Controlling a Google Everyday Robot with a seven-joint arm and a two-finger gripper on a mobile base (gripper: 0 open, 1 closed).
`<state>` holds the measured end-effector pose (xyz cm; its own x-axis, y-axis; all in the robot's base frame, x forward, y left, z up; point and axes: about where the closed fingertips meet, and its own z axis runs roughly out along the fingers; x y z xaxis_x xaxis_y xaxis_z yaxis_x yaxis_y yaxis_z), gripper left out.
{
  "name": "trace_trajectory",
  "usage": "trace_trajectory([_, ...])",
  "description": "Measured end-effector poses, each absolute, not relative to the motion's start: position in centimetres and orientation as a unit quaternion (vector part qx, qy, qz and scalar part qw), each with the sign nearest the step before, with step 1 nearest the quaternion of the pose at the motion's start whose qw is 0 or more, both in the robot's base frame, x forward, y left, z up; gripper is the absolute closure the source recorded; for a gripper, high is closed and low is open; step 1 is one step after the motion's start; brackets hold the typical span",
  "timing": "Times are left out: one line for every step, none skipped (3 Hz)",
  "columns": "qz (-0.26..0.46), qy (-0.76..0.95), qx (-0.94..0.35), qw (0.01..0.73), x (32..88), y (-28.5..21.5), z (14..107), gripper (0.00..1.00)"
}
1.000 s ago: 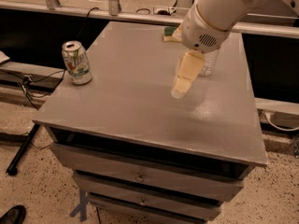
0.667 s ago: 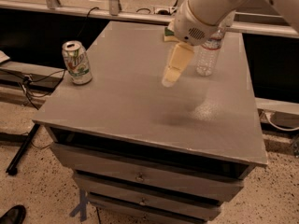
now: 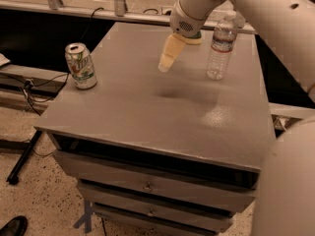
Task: Move sponge near 7up can
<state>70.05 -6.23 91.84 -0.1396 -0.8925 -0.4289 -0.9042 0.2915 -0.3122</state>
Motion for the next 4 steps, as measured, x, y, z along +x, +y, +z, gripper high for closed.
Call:
trace_trajectory([-0.010, 0.778, -0.563, 0.280, 74.5, -6.0, 90.8, 0.00])
trace_trajectory([-0.017, 0.801, -0.527, 0.283, 78.2, -5.9, 89.8, 0.00])
trace_trajectory([-0.023, 0.821, -0.491, 0.289, 81.1, -6.3, 89.1, 0.00])
trace_trajectory([-0.016, 0.838, -0.454, 0.302, 83.1, -7.5, 88.6, 0.00])
